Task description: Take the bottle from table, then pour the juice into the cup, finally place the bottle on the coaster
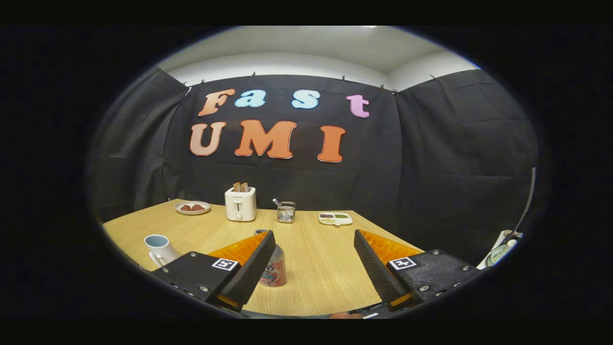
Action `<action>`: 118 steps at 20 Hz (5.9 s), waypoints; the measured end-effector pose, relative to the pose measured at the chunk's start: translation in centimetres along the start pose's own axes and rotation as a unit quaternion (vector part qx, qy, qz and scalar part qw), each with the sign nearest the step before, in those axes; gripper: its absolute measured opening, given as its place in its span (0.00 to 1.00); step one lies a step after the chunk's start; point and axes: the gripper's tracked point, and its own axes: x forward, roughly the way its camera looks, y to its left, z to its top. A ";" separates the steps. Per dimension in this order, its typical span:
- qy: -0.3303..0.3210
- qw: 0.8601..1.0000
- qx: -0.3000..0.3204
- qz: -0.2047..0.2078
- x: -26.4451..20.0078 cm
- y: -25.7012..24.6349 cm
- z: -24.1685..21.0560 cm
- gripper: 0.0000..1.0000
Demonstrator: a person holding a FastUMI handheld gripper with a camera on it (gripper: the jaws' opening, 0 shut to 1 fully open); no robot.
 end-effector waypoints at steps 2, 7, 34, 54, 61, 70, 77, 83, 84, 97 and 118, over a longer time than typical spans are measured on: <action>0.004 1.000 0.000 0.004 0.2 0.5 -0.6 0.98; 0.013 0.999 0.005 0.030 0.2 2.8 -2.0 0.98; 0.108 0.992 0.001 0.069 4.9 8.2 -13.6 0.99; 0.100 0.990 -0.035 0.088 3.7 11.5 -9.9 0.75; 0.069 0.983 -0.147 0.082 2.5 13.1 -7.9 0.75; 0.059 0.950 -0.291 0.093 1.4 15.8 -7.6 0.75; 0.022 0.912 -0.398 0.091 1.6 17.7 -6.6 0.75; -0.001 0.873 -0.478 0.093 1.4 19.7 -6.8 0.74; -0.002 0.869 -0.485 0.095 1.5 19.9 -7.0 0.74; -0.029 0.796 -0.598 0.089 2.2 20.8 -6.8 0.73; -0.037 0.706 -0.702 0.085 2.7 20.8 -5.6 0.73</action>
